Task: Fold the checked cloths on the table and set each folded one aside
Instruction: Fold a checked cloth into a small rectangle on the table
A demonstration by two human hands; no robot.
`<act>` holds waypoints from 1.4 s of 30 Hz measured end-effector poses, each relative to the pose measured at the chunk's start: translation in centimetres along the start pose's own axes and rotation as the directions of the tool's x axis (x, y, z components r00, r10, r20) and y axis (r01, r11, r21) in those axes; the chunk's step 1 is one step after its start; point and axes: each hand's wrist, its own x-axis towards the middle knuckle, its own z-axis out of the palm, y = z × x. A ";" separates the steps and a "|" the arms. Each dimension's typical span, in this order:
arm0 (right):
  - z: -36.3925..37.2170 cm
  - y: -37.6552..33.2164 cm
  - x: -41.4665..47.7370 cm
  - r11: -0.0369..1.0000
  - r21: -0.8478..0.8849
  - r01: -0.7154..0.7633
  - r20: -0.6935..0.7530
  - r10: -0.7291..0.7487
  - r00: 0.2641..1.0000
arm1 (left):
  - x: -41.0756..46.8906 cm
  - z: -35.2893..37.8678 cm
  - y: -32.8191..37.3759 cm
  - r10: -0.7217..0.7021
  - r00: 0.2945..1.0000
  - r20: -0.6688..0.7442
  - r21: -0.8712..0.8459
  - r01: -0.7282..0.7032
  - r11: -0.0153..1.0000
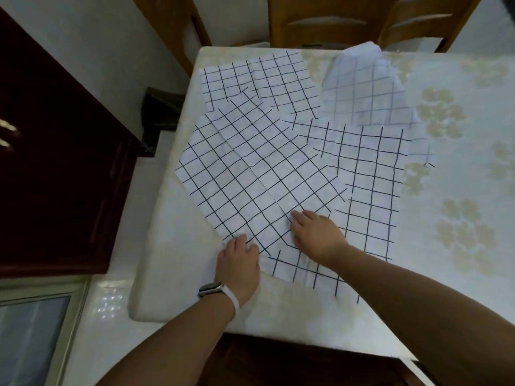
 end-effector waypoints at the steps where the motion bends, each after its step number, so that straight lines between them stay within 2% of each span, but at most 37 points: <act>1: 0.1 -0.1 0.0 1.000 -0.016 0.005 -0.014 -0.005 1.000 | 0.0 -0.1 0.0 0.000 1.000 0.013 0.003 0.000 1.000; 5: 0.1 -0.4 -0.4 0.999 -0.038 0.010 -0.060 -0.012 0.998 | 0.0 -0.5 -0.6 0.009 0.999 0.032 -0.039 -0.007 0.999; 10: -0.9 -1.1 -2.3 0.998 -0.038 -0.042 -0.146 0.036 0.989 | -1.0 -2.7 -0.9 0.086 0.996 -0.026 -0.121 -0.089 0.989; 16: -3.2 -2.2 -4.5 0.989 0.053 -0.135 -0.368 0.145 0.919 | -2.9 -7.7 -1.3 0.197 0.965 -0.170 -0.169 -0.226 0.959; 24: -6.2 -5.1 -6.2 0.976 0.086 -0.202 -0.516 0.217 0.829 | -5.4 -13.6 -4.0 0.156 0.954 -0.254 -0.275 -0.226 0.934; 31: -11.1 -6.9 -9.0 0.954 0.148 -0.262 -0.681 0.290 0.672 | -6.8 -19.7 -6.5 0.180 0.895 -0.408 -0.294 -0.315 0.902; 36: -17.3 -8.6 -11.2 0.945 0.181 -0.274 -0.808 0.301 0.507 | -7.1 -25.4 -7.0 0.193 0.830 -0.523 -0.266 -0.374 0.888; 42: -25.2 -10.6 -14.2 0.927 0.152 -0.342 -0.897 0.274 0.346 | -8.0 -33.0 -6.3 0.191 0.729 -0.658 -0.231 -0.437 0.869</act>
